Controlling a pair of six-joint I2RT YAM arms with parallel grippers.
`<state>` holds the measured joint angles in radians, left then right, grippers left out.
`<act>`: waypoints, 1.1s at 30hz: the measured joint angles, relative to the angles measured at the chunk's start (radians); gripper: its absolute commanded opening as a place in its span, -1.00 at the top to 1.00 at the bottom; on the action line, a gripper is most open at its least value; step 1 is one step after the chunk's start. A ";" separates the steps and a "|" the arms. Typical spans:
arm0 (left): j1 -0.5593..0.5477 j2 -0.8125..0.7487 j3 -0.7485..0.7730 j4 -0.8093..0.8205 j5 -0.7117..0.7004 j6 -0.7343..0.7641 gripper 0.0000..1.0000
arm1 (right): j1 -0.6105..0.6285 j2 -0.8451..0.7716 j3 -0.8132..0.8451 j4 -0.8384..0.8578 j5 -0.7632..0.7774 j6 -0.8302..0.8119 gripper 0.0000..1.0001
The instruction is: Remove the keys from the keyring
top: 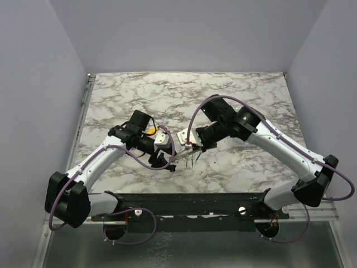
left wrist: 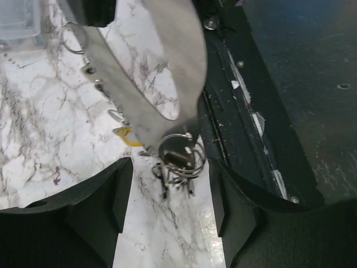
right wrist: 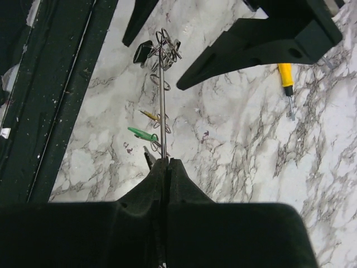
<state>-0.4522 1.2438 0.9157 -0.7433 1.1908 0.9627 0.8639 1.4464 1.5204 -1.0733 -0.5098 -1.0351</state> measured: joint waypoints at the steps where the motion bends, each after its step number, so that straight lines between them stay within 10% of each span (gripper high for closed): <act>1: -0.005 0.002 0.000 -0.006 0.016 0.003 -0.10 | 0.000 0.000 0.005 0.000 0.001 -0.005 0.99; 13: 0.036 -0.065 0.083 -0.282 -0.013 0.195 0.47 | 0.005 -0.034 -0.037 0.020 0.161 -0.008 0.99; 33: 0.130 -0.080 0.041 0.111 -0.103 -0.168 -0.08 | -0.002 -0.041 -0.044 0.174 0.349 0.102 0.99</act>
<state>-0.3222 1.1637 0.9565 -0.6327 1.0878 0.7944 0.8619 1.4052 1.4761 -0.8993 -0.1612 -0.9329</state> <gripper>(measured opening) 0.537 0.024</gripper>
